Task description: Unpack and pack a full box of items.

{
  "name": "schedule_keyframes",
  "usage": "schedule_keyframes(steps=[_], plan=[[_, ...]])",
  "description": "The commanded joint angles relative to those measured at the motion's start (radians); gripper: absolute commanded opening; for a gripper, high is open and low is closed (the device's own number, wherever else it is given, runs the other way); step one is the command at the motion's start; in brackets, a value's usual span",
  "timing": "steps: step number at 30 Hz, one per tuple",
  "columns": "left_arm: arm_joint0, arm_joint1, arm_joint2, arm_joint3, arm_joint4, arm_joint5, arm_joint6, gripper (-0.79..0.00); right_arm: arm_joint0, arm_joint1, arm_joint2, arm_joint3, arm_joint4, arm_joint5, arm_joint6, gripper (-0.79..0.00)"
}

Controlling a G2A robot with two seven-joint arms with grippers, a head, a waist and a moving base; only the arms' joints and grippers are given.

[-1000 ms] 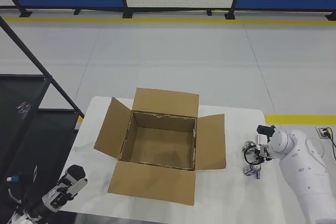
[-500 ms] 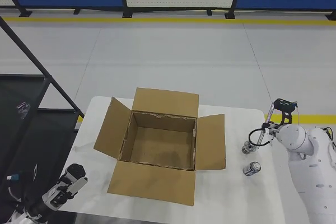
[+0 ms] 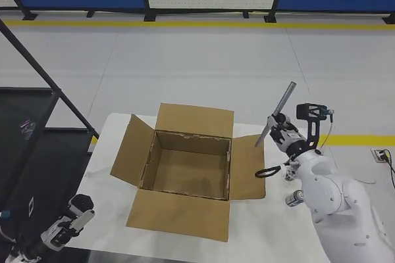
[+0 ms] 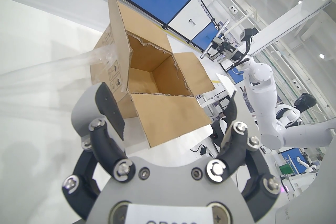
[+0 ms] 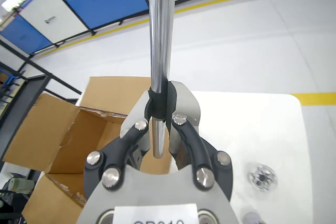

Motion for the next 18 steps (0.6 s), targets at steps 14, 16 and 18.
schedule_keyframes(steps=[14,16,18], plan=[[0.068,-0.007,-0.047,0.017,-0.028,-0.047,0.049,0.000,0.305,-0.098,-0.476,0.376,-0.022,-0.171,0.114,-0.785],[0.077,-0.009,-0.052,0.020,-0.032,-0.054,0.054,0.000,0.352,-0.120,-0.536,0.453,-0.031,-0.176,0.128,-0.785],[0.084,-0.009,-0.056,0.022,-0.036,-0.058,0.057,0.000,0.393,-0.145,-0.591,0.528,-0.022,-0.189,0.148,-0.785]])
